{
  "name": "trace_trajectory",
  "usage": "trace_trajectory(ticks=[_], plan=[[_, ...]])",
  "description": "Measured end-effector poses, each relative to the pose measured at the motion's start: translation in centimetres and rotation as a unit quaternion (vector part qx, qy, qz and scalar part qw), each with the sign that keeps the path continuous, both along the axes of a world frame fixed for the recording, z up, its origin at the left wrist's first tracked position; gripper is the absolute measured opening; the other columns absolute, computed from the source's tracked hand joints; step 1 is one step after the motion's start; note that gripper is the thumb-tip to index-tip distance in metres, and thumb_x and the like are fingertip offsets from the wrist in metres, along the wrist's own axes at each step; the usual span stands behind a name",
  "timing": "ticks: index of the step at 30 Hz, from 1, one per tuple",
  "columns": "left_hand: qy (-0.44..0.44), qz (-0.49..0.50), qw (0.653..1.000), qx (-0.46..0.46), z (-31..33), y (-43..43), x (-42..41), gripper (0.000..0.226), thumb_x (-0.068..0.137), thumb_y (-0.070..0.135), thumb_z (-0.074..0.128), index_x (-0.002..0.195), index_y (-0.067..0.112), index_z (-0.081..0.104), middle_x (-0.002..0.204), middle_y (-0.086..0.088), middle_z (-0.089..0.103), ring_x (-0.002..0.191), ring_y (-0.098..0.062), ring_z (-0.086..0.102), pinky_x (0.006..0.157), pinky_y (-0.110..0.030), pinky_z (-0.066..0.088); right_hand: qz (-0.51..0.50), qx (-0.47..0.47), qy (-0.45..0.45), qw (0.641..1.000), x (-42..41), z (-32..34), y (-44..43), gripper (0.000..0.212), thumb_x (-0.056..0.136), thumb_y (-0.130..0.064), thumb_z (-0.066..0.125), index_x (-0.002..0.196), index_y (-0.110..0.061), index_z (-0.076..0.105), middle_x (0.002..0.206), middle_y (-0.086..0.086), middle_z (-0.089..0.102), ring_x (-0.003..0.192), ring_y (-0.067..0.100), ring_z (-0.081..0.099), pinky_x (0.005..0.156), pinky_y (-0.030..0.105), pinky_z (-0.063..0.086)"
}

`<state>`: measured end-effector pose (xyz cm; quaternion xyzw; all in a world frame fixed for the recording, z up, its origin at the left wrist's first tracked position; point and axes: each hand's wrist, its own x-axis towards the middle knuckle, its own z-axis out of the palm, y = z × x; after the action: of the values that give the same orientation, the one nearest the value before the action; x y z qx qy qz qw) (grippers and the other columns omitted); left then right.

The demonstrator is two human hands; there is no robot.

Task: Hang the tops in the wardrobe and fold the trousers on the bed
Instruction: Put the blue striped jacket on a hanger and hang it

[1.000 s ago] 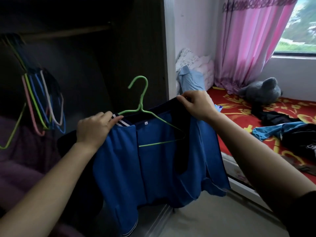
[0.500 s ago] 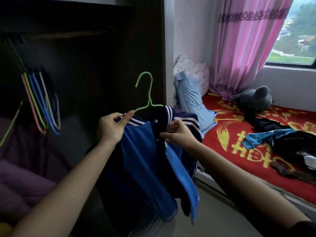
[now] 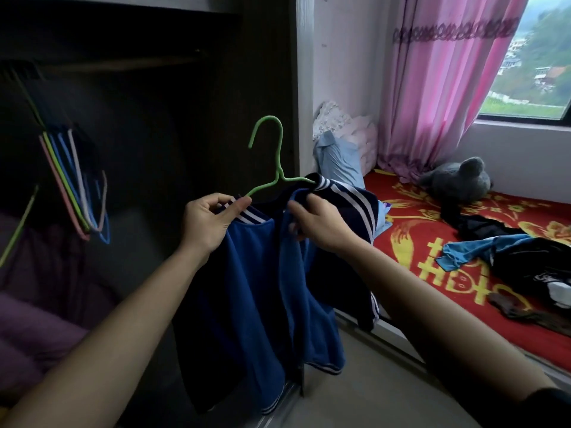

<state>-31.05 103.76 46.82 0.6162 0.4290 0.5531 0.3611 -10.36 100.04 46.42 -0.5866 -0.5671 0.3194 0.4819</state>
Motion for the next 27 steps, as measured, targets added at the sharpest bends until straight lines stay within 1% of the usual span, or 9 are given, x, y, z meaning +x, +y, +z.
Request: trace_trajectory(ticks=[3, 6, 11, 14, 16, 18, 21, 25, 27], plan=[[-0.048, -0.005, 0.998, -0.036, -0.3, -0.2, -0.5, 0.025, 0.068, 0.032, 0.085, 0.08, 0.012, 0.076, 0.071, 0.004, 0.072, 0.065, -0.004, 0.066, 0.059, -0.014, 0.05, 0.113, -0.021, -0.17, 0.979, 1.3, 1.2, 0.0, 0.036, 0.099, -0.036, 0.054, 0.081, -0.005, 0.058, 0.089, 0.016, 0.072, 0.083, 0.031, 0.071, 0.081, 0.047, 0.058], [-0.078, 0.009, 0.995, -0.054, 0.2, 0.0, -1.9, 0.034, 0.063, 0.034, 0.086, 0.084, 0.009, 0.076, 0.076, 0.0, 0.074, 0.069, -0.008, 0.068, 0.062, -0.016, 0.052, 0.105, 0.075, -0.392, 0.911, 3.9, 2.5, 0.3, 0.038, 0.099, -0.037, 0.055, 0.076, -0.008, 0.062, 0.073, 0.006, 0.064, 0.069, 0.022, 0.059, 0.069, 0.037, 0.045], [-0.078, 0.013, 0.996, -0.04, 1.8, 0.3, -3.3, 0.031, 0.062, 0.038, 0.087, 0.08, 0.015, 0.076, 0.076, 0.003, 0.073, 0.068, -0.005, 0.066, 0.061, -0.015, 0.052, -0.057, 0.176, -0.307, 0.934, 4.5, 3.4, 0.2, 0.047, 0.086, -0.065, 0.06, 0.072, -0.021, 0.053, 0.067, -0.006, 0.057, 0.065, 0.015, 0.054, 0.061, 0.034, 0.042], [-0.073, 0.023, 0.997, -0.015, 2.7, 0.4, -3.0, 0.023, 0.064, 0.035, 0.088, 0.075, 0.018, 0.077, 0.073, 0.002, 0.073, 0.066, -0.007, 0.066, 0.06, -0.017, 0.052, -0.151, 0.154, -0.382, 0.899, 3.3, 3.9, 0.6, 0.036, 0.089, -0.049, 0.058, 0.082, -0.014, 0.052, 0.082, 0.008, 0.064, 0.077, 0.032, 0.06, 0.062, 0.038, 0.042], [-0.067, 0.031, 0.997, 0.01, 3.0, 0.4, -2.9, 0.018, 0.065, 0.032, 0.089, 0.071, 0.021, 0.077, 0.071, 0.003, 0.073, 0.064, -0.007, 0.065, 0.059, -0.017, 0.051, -0.146, 0.126, -0.458, 0.868, 3.1, 4.9, 0.9, 0.019, 0.088, -0.027, 0.056, 0.097, -0.01, 0.056, 0.095, 0.016, 0.064, 0.087, 0.041, 0.061, 0.062, 0.036, 0.037], [-0.045, 0.036, 0.998, 0.028, 3.1, 0.5, -2.9, 0.018, 0.065, 0.033, 0.088, 0.071, 0.021, 0.076, 0.069, 0.005, 0.073, 0.063, -0.005, 0.066, 0.058, -0.016, 0.05, -0.144, 0.129, -0.46, 0.867, 3.2, 6.6, 0.7, 0.014, 0.089, -0.018, 0.054, 0.097, -0.007, 0.058, 0.085, 0.016, 0.058, 0.078, 0.039, 0.059, 0.059, 0.031, 0.034], [-0.004, 0.034, 0.999, 0.033, 2.9, 0.2, -2.6, 0.028, 0.065, 0.039, 0.087, 0.078, 0.016, 0.077, 0.071, 0.003, 0.073, 0.064, -0.005, 0.067, 0.057, -0.016, 0.05, -0.181, 0.201, -0.382, 0.884, 3.3, 10.2, 0.5, 0.015, 0.088, -0.015, 0.054, 0.077, -0.01, 0.045, 0.061, 0.003, 0.039, 0.049, 0.013, 0.033, 0.047, 0.032, 0.019], [-0.036, 0.041, 0.998, 0.006, 3.2, 0.1, -1.4, 0.021, 0.072, 0.035, 0.085, 0.079, 0.016, 0.077, 0.077, 0.0, 0.075, 0.069, -0.008, 0.068, 0.063, -0.021, 0.055, -0.15, 0.321, -0.267, 0.896, 1.2, 12.2, -0.6, 0.017, 0.081, -0.014, 0.061, 0.074, -0.015, 0.046, 0.06, -0.003, 0.046, 0.05, 0.006, 0.04, 0.045, 0.017, 0.032], [-0.063, 0.043, 0.997, 0.001, 3.8, -0.1, -1.2, 0.017, 0.072, 0.034, 0.085, 0.077, 0.02, 0.077, 0.076, 0.003, 0.075, 0.071, -0.007, 0.068, 0.065, -0.02, 0.055, -0.087, 0.273, -0.33, 0.9, -0.2, 10.4, -1.0, 0.012, 0.08, -0.016, 0.063, 0.079, -0.012, 0.052, 0.067, 0.005, 0.056, 0.06, 0.025, 0.054, 0.054, 0.029, 0.042]])
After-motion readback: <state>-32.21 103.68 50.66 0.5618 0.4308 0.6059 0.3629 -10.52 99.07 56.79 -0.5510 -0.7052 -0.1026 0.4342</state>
